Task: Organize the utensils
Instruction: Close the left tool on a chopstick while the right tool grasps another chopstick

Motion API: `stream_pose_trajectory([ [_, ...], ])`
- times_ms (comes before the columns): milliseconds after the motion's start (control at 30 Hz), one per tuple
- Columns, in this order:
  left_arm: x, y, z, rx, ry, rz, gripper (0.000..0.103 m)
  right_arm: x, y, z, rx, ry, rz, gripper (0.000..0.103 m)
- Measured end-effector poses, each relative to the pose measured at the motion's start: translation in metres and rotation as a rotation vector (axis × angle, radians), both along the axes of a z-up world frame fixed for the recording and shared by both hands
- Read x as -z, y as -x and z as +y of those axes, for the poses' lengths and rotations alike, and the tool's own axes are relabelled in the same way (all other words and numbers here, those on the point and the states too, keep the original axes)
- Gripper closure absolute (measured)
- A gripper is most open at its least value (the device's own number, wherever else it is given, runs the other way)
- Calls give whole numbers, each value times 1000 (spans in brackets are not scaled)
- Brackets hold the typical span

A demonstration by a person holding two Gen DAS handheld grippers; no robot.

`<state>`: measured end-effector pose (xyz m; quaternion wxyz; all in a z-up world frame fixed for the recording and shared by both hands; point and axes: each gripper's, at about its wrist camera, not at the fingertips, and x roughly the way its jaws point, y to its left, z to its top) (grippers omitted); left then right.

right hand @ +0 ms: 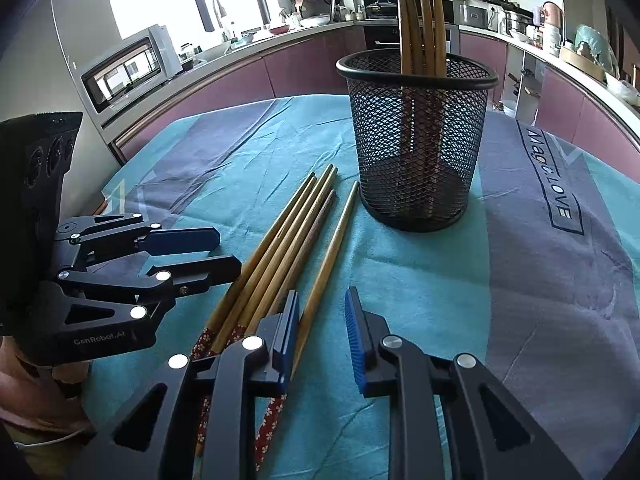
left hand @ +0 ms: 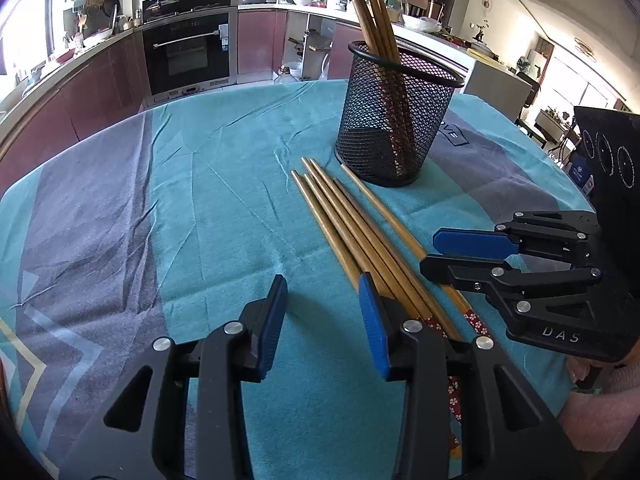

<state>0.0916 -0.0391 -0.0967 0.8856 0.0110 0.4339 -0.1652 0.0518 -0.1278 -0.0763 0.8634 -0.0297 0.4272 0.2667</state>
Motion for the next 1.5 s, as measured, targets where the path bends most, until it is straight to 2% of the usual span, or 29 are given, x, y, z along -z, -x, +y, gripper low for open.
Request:
stream_pose_trajectory([
  [133,0,-2,-4,13,18,4,65,0,0,0,2,-4,2,82],
  [300,1,-4,-11,21,1,-7,65,0,-1,0,3,-6,3,82],
  [467,3,-4,-8,21,-4,0,71,0,-1,0,3,-5,1,82],
  [600,4,-4,-7,12,-34,-1,82,-1,-4,1,5,4,-4,82],
  [967,3,-24,-3,-31,-31,5,82,0,-18,11,15,22,-17,82],
  [1067,3,-29,-5,-40,-40,2,86,0,-23,15,20,25,-18,84],
  [1267,4,-32,-7,-69,-38,3,91,1,-32,17,37,27,-17,95],
  [1500,4,-29,-5,-98,-21,5,95,0,-32,7,56,-12,-7,98],
])
